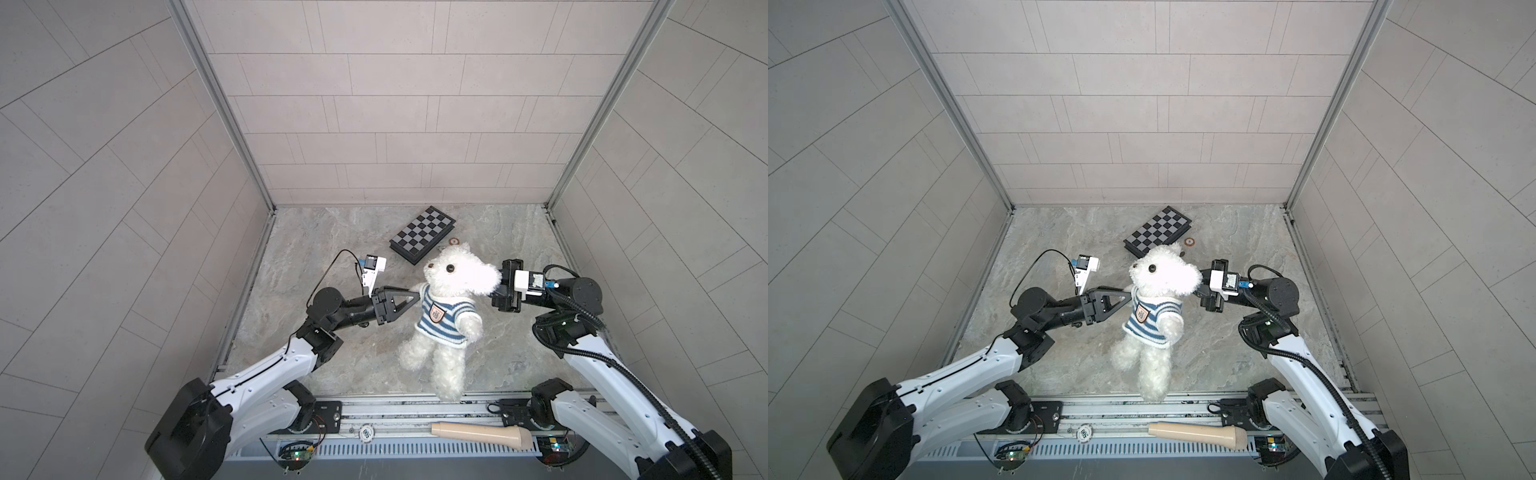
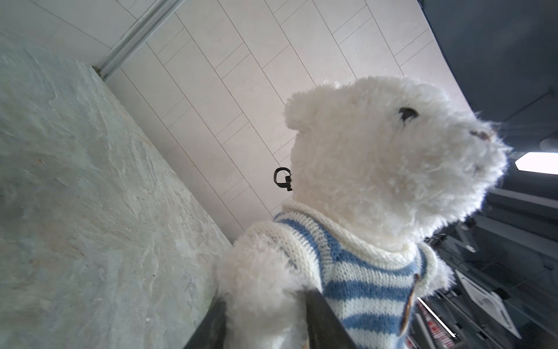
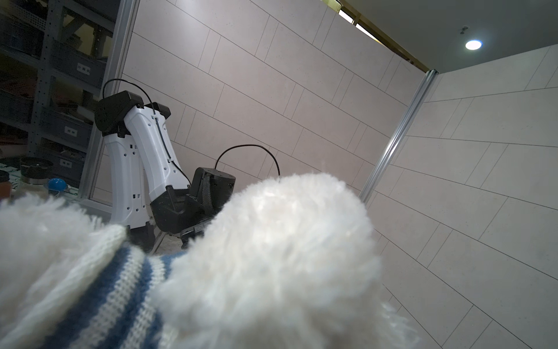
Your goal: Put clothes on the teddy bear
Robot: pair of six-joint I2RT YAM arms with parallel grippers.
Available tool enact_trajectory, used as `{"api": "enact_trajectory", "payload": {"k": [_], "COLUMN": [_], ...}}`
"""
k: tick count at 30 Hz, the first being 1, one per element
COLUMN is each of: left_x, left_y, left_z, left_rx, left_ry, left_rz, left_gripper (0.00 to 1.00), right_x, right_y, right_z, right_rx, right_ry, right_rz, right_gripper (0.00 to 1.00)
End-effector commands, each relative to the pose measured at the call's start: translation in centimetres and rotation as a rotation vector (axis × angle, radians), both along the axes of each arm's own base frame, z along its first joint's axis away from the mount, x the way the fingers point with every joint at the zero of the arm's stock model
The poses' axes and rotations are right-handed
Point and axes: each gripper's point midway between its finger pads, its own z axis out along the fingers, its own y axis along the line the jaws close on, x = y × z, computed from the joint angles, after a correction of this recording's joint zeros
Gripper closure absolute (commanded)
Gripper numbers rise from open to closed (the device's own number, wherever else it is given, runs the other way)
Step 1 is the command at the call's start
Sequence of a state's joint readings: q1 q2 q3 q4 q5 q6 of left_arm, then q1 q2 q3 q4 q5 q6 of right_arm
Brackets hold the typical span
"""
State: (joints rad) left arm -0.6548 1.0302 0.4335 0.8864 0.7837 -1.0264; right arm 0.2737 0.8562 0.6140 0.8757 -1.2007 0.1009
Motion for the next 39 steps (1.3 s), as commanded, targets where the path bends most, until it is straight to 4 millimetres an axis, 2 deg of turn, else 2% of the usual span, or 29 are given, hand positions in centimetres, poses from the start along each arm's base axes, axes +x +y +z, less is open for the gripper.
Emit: {"api": "enact_trajectory", "payload": {"k": [1,10,11,12,14,17,21,23,26,32,39], "left_x": [-0.9,-0.5,-0.4,-0.3,0.0,1.1,2.8,3.4,4.1,5.3,6.0], "left_y": [0.1,0.3,0.4,0.5,0.7,1.7,3.4,3.6,3.6,3.5,2.7], "left_z": [1.3,1.4,1.3,1.3,1.2,1.1,0.8,-0.3,-1.6,-3.8,-6.6], "left_rx": [-0.034,-0.031,-0.025,-0.019,-0.007,0.008,0.034,0.097,0.165,0.224,0.254], "left_ry": [-0.062,-0.071,-0.07,-0.071,-0.072,-0.065,-0.053,-0.041,-0.021,0.022,0.1], "left_rz": [-0.017,0.015,0.023,0.035,0.06,0.132,0.231,0.262,0.283,0.304,0.283], "left_gripper": [0.66,0.93,0.98,1.0,1.0,1.0,1.0,1.0,1.0,1.0,1.0], "right_x": [-0.6,-0.3,0.2,0.4,0.9,1.8,3.5,4.5,6.0,8.6,10.5], "right_y": [-0.4,-0.5,-0.5,-0.6,-0.8,-0.9,-1.6,-2.1,-2.8,-4.0,-5.6], "right_z": [1.5,1.8,0.8,0.8,0.6,-0.1,-1.8,-2.8,-4.9,-9.0,-12.7], "right_rx": [0.028,0.041,0.041,0.049,0.058,0.073,0.101,0.114,0.12,0.107,0.102], "right_ry": [-0.084,-0.089,-0.063,-0.059,-0.049,-0.009,0.06,0.099,0.159,0.272,0.405], "right_rz": [-0.025,-0.048,-0.064,-0.079,-0.103,-0.137,-0.225,-0.286,-0.369,-0.504,-0.634], "right_gripper": [1.0,1.0,1.0,1.0,0.88,0.61,0.4,0.34,0.29,0.26,0.25]}}
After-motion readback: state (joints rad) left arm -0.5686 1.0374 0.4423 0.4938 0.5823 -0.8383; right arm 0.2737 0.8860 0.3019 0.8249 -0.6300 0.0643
